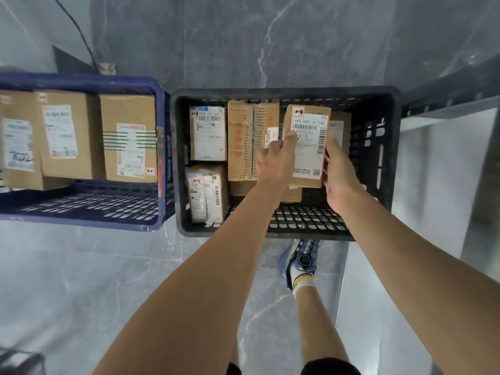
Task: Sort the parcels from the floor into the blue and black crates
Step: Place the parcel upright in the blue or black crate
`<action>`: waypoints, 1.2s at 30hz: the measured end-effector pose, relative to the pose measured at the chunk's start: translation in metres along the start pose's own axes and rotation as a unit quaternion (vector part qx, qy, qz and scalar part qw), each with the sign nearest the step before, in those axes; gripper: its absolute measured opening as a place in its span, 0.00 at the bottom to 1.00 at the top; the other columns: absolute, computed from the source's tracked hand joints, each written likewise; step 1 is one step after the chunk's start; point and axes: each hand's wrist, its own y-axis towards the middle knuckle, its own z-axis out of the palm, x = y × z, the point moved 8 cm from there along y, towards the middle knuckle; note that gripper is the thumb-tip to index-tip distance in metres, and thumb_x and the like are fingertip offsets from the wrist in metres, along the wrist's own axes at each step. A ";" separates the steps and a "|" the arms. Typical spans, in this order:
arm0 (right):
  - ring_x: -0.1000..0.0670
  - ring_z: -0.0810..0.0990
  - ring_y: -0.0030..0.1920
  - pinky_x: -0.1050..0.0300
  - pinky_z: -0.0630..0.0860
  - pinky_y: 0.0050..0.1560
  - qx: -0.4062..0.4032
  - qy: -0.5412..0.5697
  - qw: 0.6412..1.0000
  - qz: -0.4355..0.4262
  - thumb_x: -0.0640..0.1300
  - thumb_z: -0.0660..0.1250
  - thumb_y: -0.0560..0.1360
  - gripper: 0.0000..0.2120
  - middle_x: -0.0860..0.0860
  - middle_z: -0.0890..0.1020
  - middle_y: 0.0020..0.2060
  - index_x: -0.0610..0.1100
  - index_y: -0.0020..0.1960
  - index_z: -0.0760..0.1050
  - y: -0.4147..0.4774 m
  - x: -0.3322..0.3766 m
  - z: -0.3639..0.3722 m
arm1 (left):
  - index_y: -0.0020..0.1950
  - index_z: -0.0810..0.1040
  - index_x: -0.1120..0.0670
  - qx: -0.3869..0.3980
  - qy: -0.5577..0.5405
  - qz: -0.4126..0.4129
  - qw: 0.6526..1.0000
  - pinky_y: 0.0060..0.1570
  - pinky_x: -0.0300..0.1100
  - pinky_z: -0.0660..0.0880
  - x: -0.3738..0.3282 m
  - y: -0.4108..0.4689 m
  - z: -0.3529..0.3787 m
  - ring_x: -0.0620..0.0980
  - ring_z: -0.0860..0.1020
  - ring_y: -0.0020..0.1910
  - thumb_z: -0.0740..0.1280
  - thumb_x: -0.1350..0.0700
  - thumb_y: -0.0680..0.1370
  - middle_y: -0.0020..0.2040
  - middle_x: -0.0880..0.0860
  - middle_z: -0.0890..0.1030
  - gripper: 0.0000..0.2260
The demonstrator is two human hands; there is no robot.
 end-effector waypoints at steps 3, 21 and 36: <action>0.64 0.85 0.42 0.64 0.75 0.42 0.005 0.003 1.000 -0.009 0.61 0.51 0.87 0.15 0.65 0.84 0.47 0.63 0.57 0.77 0.020 -0.005 0.003 | 0.63 0.72 0.45 -0.008 0.000 -0.023 1.000 0.69 0.62 0.69 0.000 0.009 -0.003 0.60 0.72 0.68 0.50 0.28 0.70 0.67 0.56 0.73 0.31; 0.59 0.86 0.54 0.56 0.78 0.59 0.049 0.004 0.998 -0.030 0.65 0.54 0.85 0.24 0.57 0.86 0.59 0.55 0.72 0.77 0.046 -0.006 0.016 | 0.76 0.68 0.42 -0.028 0.024 0.012 0.999 0.71 0.64 0.64 0.011 0.025 -0.007 0.56 0.62 0.74 0.54 0.39 0.82 0.75 0.49 0.62 0.23; 0.63 0.73 0.69 0.72 0.73 0.49 0.044 0.064 0.989 -0.128 0.63 0.51 0.86 0.28 0.64 0.71 0.72 0.54 0.83 0.60 -0.129 0.157 -0.002 | 0.80 0.64 0.43 -0.037 -0.067 0.093 0.993 0.76 0.62 0.60 -0.135 -0.136 -0.073 0.52 0.62 0.79 0.56 0.28 0.76 0.81 0.48 0.62 0.35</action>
